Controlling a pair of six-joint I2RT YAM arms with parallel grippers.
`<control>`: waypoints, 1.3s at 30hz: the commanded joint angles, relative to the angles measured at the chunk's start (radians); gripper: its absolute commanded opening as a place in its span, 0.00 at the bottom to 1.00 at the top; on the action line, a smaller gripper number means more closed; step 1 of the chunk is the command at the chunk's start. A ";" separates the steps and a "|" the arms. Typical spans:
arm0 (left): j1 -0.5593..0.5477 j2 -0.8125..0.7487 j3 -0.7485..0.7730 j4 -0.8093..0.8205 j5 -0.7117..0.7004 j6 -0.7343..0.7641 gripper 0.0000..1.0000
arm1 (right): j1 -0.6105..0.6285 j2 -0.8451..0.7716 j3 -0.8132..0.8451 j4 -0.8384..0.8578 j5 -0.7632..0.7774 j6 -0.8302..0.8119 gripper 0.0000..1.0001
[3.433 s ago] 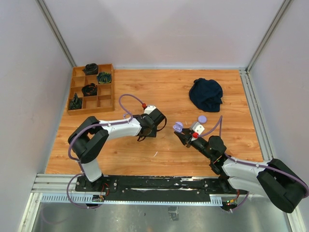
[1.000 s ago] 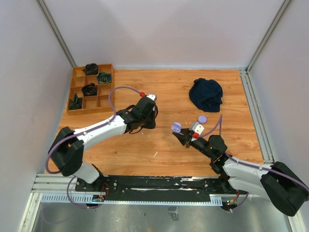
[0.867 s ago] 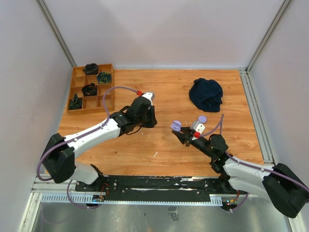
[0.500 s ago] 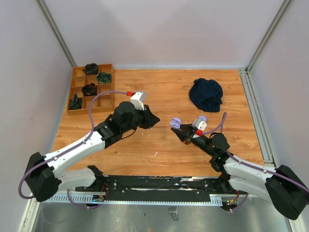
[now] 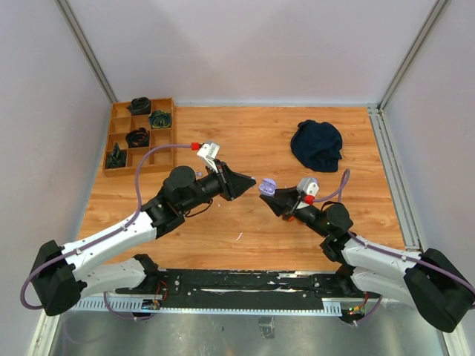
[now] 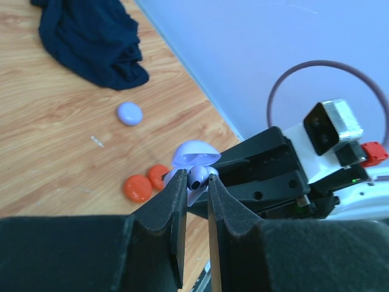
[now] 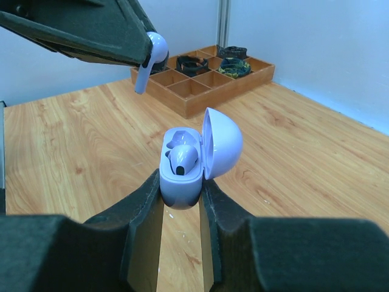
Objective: Insert the wireless bluetooth earbuds into the charging case
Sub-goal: Place the earbud in the charging case.
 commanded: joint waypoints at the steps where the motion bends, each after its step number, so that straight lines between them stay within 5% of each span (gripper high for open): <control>1: -0.025 -0.005 -0.010 0.125 0.012 -0.025 0.17 | 0.004 0.006 0.028 0.093 -0.023 0.041 0.05; 39: -0.092 0.112 -0.026 0.203 -0.046 -0.011 0.18 | 0.004 -0.047 0.031 0.100 -0.040 0.053 0.05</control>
